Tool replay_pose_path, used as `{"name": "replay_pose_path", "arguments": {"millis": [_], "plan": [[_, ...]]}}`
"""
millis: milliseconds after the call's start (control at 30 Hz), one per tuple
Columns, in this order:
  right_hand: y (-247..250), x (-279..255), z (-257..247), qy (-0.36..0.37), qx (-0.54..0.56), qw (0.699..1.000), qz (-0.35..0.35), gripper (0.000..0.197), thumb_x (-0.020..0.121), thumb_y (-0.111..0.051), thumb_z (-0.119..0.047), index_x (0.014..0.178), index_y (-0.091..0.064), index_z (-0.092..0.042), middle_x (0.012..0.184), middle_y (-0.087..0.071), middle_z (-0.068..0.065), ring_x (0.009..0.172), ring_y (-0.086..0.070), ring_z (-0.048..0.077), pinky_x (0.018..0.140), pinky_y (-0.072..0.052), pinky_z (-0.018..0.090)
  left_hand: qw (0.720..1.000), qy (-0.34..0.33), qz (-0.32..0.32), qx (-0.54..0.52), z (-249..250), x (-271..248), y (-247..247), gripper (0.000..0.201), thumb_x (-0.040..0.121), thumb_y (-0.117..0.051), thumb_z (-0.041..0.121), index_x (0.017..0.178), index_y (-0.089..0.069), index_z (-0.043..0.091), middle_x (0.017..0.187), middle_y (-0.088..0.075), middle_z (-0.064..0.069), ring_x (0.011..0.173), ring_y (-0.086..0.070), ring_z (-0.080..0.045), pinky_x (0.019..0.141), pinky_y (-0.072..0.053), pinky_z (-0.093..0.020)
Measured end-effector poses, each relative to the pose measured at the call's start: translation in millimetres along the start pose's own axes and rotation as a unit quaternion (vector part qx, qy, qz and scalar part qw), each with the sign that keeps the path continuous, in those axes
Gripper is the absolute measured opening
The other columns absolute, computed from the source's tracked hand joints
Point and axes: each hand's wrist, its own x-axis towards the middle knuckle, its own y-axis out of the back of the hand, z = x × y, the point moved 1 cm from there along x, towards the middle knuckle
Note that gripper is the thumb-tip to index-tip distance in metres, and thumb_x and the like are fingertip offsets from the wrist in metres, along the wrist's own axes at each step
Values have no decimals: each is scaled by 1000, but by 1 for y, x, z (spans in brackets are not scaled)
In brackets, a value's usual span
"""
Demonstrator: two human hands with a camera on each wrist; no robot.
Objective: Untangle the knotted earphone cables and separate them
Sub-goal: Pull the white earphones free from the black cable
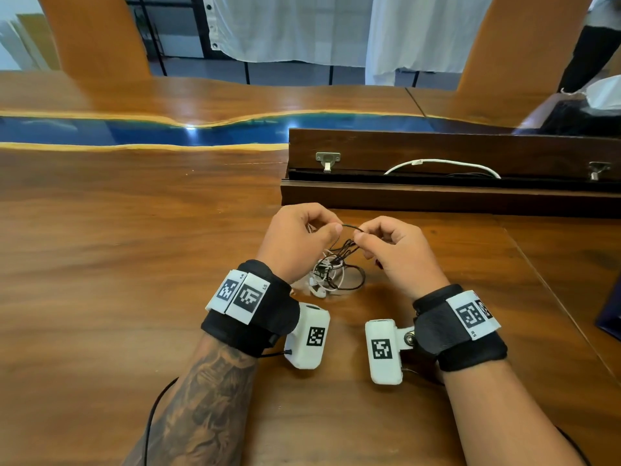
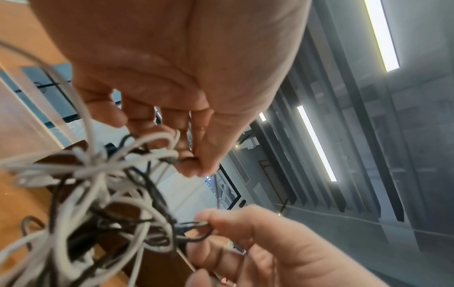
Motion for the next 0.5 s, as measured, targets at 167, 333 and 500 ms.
{"name": "replay_pose_path", "arguments": {"millis": [167, 333, 500], "plan": [[0, 0, 4, -56, -12, 998, -1, 18, 91, -63, -7, 81, -73, -17, 74, -69, 2, 62, -59, 9, 63, -50, 24, 997, 21, 66, -23, -4, 3, 2, 12, 96, -62, 16, 86, -69, 19, 79, -62, 10, 70, -52, 3, 68, -41, -18], [0, 0, 2, -71, -9, 997, -14, 19, 89, -60, -5, 77, -72, -13, 72, -66, 4, 60, -55, 8, 62, -46, 24, 996, 37, 65, 43, -9, 4, 5, 13, 93, -68, 31, 83, -69, 40, 96, -58, 8, 93, -54, -8, 83, -42, -29], [0, 0, 4, -50, -30, 998, -17, 14, 91, -63, -10, 89, -72, -20, 84, -68, -13, 73, -58, 1, 70, -45, 23, 999, 18, 26, 2, -6, 3, 2, 15, 98, -62, 21, 87, -70, 29, 80, -66, 6, 71, -56, -5, 70, -45, -24]]}}
